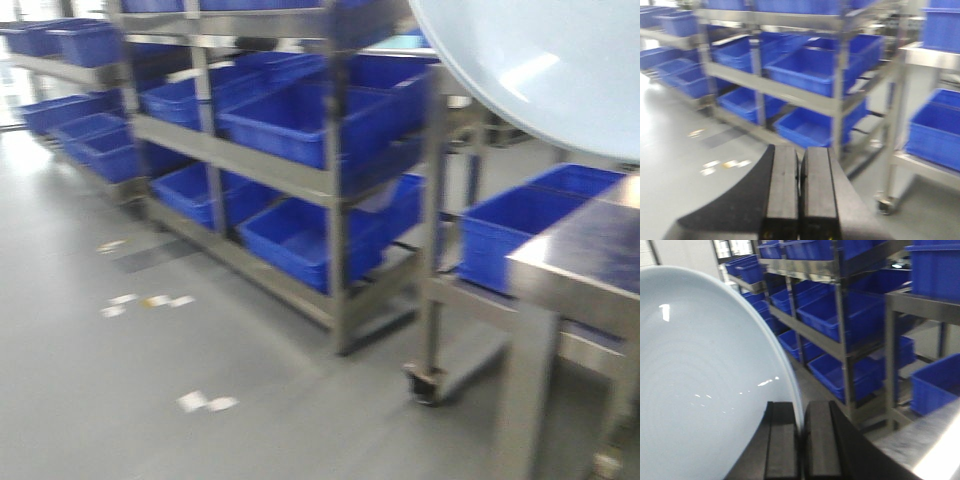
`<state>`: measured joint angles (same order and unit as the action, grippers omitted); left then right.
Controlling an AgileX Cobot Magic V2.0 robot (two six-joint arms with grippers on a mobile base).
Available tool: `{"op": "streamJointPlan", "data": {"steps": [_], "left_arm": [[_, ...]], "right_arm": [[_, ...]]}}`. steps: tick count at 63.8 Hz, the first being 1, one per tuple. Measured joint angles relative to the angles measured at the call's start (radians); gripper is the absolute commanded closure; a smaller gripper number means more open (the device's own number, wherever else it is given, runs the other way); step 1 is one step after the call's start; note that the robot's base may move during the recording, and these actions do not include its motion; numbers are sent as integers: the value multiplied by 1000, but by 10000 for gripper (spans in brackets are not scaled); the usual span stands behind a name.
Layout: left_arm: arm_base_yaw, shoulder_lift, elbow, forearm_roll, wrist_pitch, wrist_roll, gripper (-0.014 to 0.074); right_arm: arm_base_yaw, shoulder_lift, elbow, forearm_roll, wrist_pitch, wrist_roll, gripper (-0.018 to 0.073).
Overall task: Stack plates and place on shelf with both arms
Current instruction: 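Drive the base away from the table holding the plates in the right gripper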
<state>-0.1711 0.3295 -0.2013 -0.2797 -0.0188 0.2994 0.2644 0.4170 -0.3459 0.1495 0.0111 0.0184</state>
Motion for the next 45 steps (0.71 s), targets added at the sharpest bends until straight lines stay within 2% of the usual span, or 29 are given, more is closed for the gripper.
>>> {"op": "streamJointPlan", "data": {"steps": [45], "left_arm": [[0, 0, 0, 0, 0, 0, 516]], "right_arm": [[0, 0, 0, 0, 0, 0, 511]]}}
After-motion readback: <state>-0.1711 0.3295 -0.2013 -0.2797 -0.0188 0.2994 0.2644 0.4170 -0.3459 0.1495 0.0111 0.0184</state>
